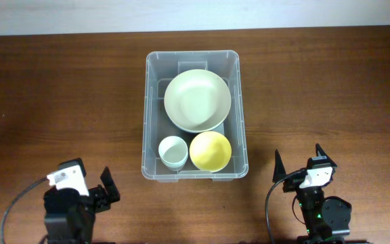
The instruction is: Pack container
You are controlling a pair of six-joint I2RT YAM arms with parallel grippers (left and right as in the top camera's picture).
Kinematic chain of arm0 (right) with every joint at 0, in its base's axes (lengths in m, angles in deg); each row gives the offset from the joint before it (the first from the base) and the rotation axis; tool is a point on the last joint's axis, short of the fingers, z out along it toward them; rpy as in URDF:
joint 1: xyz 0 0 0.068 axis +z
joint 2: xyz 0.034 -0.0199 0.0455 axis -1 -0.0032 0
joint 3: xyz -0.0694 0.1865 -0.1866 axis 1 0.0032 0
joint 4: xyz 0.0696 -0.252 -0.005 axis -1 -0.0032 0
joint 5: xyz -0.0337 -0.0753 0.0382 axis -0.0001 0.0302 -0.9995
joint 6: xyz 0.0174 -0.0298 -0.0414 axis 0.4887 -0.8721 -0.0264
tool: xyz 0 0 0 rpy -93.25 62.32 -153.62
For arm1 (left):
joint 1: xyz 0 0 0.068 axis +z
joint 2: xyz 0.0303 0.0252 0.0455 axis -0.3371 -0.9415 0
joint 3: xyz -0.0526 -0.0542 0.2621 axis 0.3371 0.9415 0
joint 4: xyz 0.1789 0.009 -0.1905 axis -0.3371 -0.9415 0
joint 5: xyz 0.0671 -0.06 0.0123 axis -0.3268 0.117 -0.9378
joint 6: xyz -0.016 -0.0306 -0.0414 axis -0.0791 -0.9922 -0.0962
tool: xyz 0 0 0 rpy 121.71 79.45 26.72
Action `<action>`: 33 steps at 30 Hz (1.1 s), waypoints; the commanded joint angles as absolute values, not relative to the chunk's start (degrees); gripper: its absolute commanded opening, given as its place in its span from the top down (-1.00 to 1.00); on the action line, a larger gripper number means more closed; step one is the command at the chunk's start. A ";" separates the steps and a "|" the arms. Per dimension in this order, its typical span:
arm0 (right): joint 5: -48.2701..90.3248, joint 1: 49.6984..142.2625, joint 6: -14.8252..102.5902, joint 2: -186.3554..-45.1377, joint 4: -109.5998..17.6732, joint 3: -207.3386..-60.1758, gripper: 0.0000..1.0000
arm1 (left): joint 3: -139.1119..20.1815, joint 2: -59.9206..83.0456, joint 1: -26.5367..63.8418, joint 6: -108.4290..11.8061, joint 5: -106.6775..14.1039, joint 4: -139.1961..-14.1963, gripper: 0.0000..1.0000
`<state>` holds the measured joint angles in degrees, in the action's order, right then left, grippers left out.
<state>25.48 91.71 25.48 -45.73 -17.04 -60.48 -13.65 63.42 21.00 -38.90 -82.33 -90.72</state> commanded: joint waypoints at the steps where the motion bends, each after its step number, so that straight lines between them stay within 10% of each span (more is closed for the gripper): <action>1: 24.58 91.29 25.50 -45.38 -17.28 -60.20 -0.97 | -5.37 71.51 20.87 -35.08 -82.70 -82.11 -0.99; 16: 24.58 91.29 25.50 -45.38 -17.28 -60.20 -0.97 | 19.46 82.94 20.87 -13.44 -72.36 -40.93 -0.99; 33: 24.58 91.29 25.50 -45.38 -17.28 -60.20 -0.97 | 19.90 82.85 20.87 -18.86 -72.38 -47.09 -0.99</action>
<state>25.43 91.71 25.50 -45.71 -17.04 -60.46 19.46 82.32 21.00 -16.87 -73.56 -47.13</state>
